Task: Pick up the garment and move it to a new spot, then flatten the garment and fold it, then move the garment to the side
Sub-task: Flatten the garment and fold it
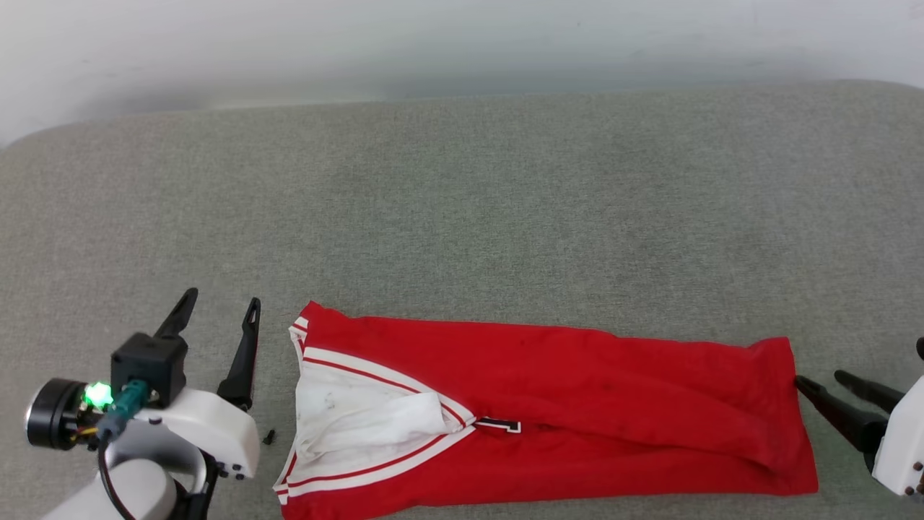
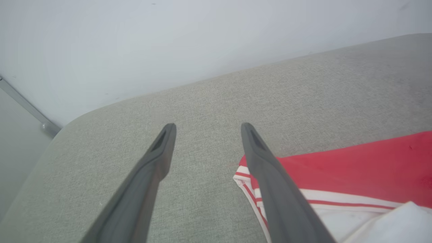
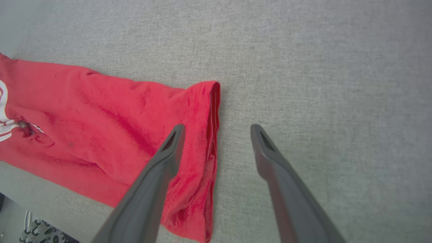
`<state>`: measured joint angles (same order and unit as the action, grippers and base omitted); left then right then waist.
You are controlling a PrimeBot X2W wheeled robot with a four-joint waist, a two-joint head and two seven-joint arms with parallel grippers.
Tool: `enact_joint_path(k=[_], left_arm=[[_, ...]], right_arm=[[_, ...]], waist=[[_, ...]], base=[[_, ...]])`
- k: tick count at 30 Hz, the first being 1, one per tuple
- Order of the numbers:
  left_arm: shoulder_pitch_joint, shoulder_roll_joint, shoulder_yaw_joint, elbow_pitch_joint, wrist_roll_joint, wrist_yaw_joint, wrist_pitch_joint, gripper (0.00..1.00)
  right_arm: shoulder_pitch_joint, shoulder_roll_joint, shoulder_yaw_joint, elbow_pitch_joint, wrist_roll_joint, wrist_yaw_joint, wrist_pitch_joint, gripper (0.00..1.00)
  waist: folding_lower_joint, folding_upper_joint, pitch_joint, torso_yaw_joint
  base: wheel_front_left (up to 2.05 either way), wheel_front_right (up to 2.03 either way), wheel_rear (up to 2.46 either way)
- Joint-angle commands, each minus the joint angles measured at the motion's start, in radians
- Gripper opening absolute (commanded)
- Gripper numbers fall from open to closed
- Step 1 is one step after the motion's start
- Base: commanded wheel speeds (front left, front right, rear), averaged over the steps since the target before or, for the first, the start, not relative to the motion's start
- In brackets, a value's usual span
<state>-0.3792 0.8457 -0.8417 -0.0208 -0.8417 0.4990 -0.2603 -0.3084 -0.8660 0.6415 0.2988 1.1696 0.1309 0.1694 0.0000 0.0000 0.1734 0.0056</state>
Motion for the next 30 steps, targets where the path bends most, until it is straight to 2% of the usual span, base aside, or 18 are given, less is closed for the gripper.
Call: enact_joint_path(k=[1, 5, 8, 22, 23, 24, 25, 30], left_arm=[[0.035, -0.016, 0.019, -0.004, 0.025, 0.009, -0.006, 1.00], [0.108, -0.082, 0.134, -0.022, 0.133, 0.028, -0.007, 1.00], [0.158, -0.139, 0.216, -0.025, 0.214, 0.020, -0.006, 1.00], [0.323, -0.412, 0.530, -0.043, 0.548, -0.090, -0.006, 1.00], [0.330, -0.429, 0.546, -0.047, 0.567, -0.098, -0.006, 1.00], [0.336, -0.444, 0.560, -0.048, 0.586, -0.108, -0.006, 1.00], [0.341, -0.460, 0.573, -0.050, 0.603, -0.119, -0.006, 1.00], [0.364, -0.530, 0.629, -0.048, 0.663, -0.169, -0.006, 1.00]], right_arm=[[0.016, 0.009, -0.007, -0.002, 0.014, 0.000, 0.005, 1.00], [0.046, 0.032, -0.011, -0.008, 0.060, 0.000, 0.030, 1.00], [0.059, 0.044, -0.005, -0.013, 0.089, 0.000, 0.061, 1.00], [0.039, 0.147, 0.079, 0.037, 0.121, 0.000, 0.176, 1.00], [0.035, 0.150, 0.082, 0.037, 0.117, 0.000, 0.174, 0.52], [0.027, 0.153, 0.082, 0.038, 0.114, 0.000, 0.168, 0.12], [0.019, 0.152, 0.082, 0.040, 0.112, 0.000, 0.165, 0.00], [-0.018, 0.113, 0.056, 0.048, 0.093, 0.000, 0.127, 0.00]], waist=[[0.0000, 0.0000, 0.005, 0.003], [0.0000, 0.0000, 0.015, 0.012], [0.0000, 0.0000, 0.024, 0.020], [0.0000, 0.0000, 0.048, 0.047], [0.0000, 0.0000, 0.048, 0.047], [0.0000, 0.0000, 0.048, 0.046], [0.0000, 0.0000, 0.047, 0.046], [0.0000, 0.0000, 0.038, 0.039]], base=[[0.00, 0.00, 0.00], [0.00, 0.00, 0.00], [0.00, 0.00, 0.00], [0.00, 0.00, 0.00], [0.00, 0.00, 0.00], [0.00, 0.00, 0.00], [0.00, 0.00, 0.00], [0.00, 0.00, 0.00]])
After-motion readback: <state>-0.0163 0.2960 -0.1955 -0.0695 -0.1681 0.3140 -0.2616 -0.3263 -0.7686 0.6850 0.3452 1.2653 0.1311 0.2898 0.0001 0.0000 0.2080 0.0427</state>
